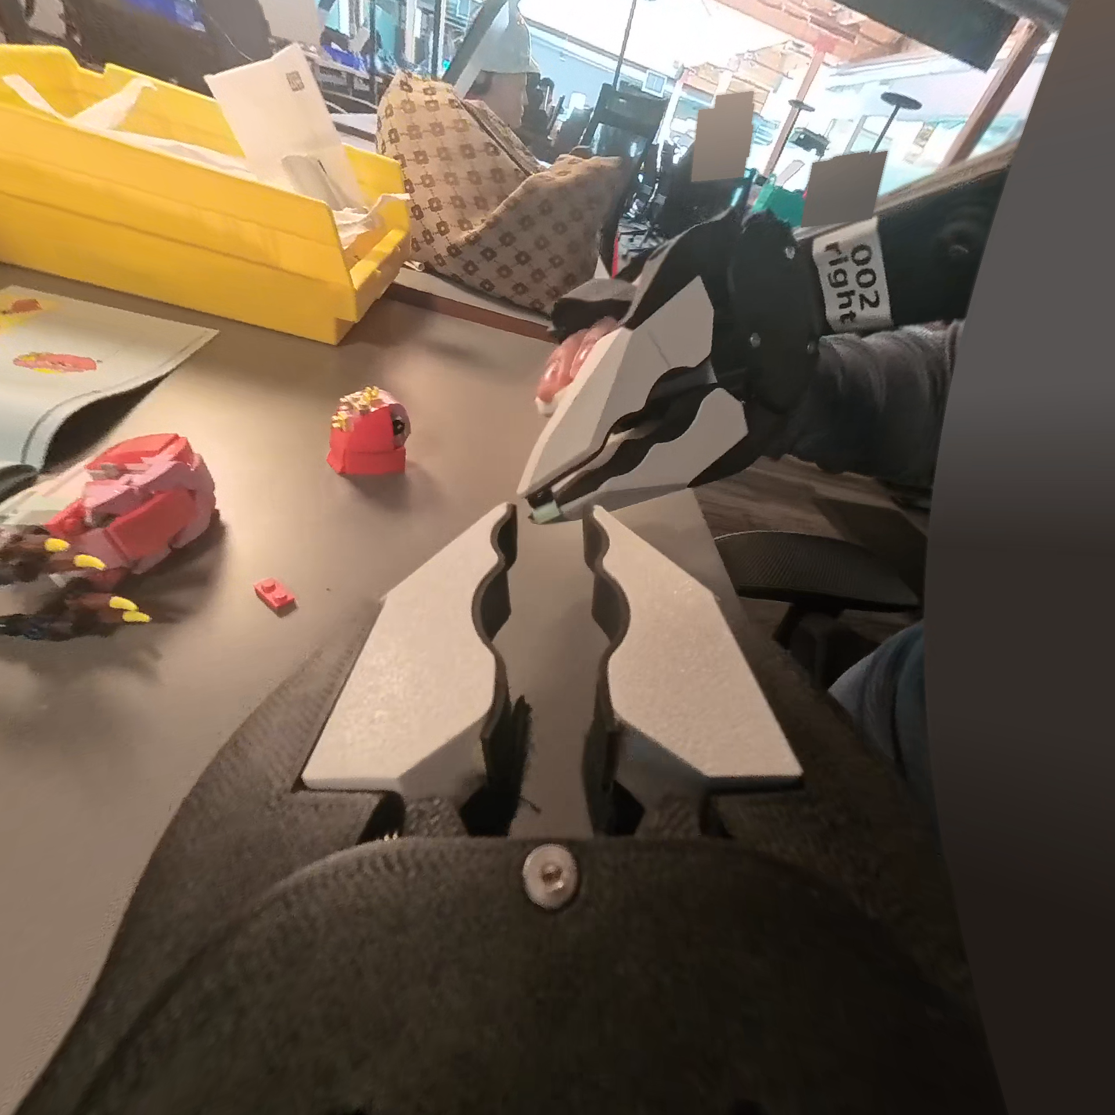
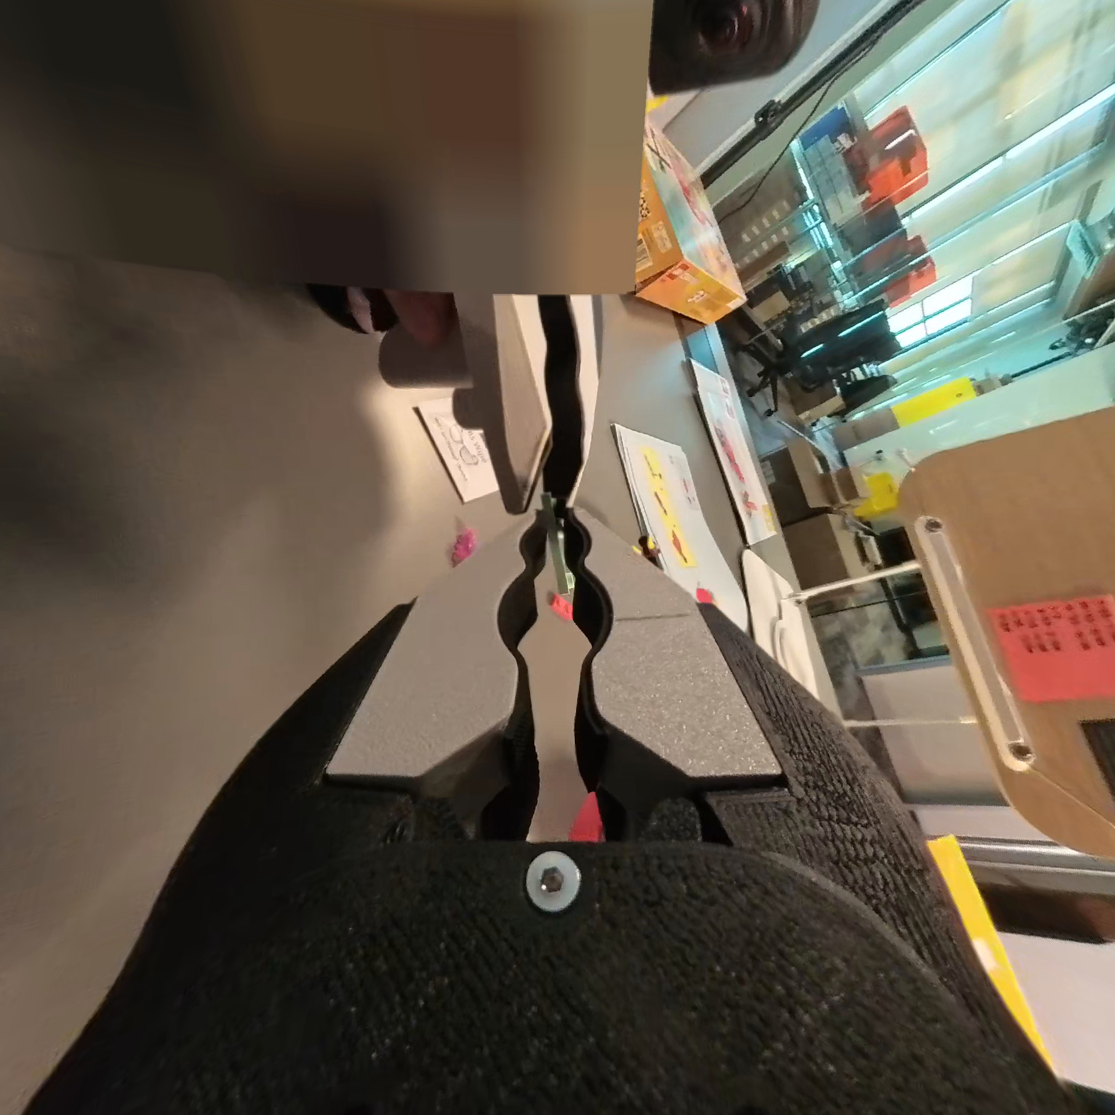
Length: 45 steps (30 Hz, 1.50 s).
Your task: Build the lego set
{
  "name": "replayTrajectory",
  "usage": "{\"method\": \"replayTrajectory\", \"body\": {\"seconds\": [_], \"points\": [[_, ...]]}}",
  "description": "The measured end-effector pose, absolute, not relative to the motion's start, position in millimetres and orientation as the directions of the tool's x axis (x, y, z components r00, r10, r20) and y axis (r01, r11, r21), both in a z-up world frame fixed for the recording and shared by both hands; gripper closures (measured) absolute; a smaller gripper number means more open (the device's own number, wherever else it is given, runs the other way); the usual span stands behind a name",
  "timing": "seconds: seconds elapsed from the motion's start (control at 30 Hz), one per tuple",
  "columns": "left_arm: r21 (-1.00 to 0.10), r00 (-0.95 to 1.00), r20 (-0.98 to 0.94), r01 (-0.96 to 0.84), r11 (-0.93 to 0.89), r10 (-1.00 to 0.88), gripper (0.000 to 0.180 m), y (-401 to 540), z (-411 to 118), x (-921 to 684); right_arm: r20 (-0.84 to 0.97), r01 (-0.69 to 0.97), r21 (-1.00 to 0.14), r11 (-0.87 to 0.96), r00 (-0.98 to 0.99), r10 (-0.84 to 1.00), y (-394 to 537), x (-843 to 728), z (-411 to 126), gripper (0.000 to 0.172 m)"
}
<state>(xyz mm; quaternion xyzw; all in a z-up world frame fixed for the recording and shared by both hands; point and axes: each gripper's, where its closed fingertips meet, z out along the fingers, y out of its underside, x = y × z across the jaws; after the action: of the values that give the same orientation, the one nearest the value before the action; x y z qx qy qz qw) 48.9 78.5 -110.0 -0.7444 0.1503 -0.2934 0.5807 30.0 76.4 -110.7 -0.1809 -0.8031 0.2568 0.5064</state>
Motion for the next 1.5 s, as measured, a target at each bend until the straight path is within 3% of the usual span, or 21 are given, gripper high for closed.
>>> {"method": "replayTrajectory", "body": {"seconds": [0.23, 0.4, 0.57, 0.77, 1.03, 1.27, 1.5], "points": [[-0.917, 0.755, 0.387, 0.252, -0.31, -0.529, 0.18, 81.8, -105.8, 40.4, 0.778, 0.015, -0.544, 0.839, -0.364, 0.511, 80.7, 26.5, -103.5, 0.168], [-0.916, 0.738, 0.393, 0.26, -0.306, -0.548, 0.18, 79.7, -101.9, 41.5, 0.79, 0.007, -0.531, 0.847, -0.359, 0.498, 78.9, 27.1, -99.3, 0.168], [-0.986, 0.838, 0.075, -0.019, -0.166, -0.54, 0.174, 76.0, -100.7, 42.4, 0.694, 0.013, -0.648, 0.762, -0.403, 0.597, 74.4, 28.0, -97.8, 0.168], [-0.951, 0.852, -0.244, -0.304, -0.057, -0.463, 0.157, 73.5, -101.2, 39.1, 0.668, 0.021, -0.652, 0.758, -0.458, 0.587, 67.8, 28.6, -103.1, 0.168], [-0.915, 0.817, -0.261, -0.379, -0.137, -0.515, 0.158, 73.6, -118.7, 44.5, 0.745, 0.019, -0.478, 0.878, -0.521, 0.417, 67.2, 35.6, -122.9, 0.168], [-0.863, 0.777, -0.397, -0.497, -0.09, -0.489, 0.159, 70.4, -115.7, 41.7, 0.658, 0.035, -0.61, 0.792, -0.534, 0.531, 63.6, 34.9, -122.2, 0.168], [-0.791, 0.72, -0.504, -0.607, -0.081, -0.476, 0.152, 70.5, -123.6, 39.6, 0.709, 0.033, -0.5, 0.866, -0.558, 0.431, 62.1, 36.2, -131.7, 0.168]]}}
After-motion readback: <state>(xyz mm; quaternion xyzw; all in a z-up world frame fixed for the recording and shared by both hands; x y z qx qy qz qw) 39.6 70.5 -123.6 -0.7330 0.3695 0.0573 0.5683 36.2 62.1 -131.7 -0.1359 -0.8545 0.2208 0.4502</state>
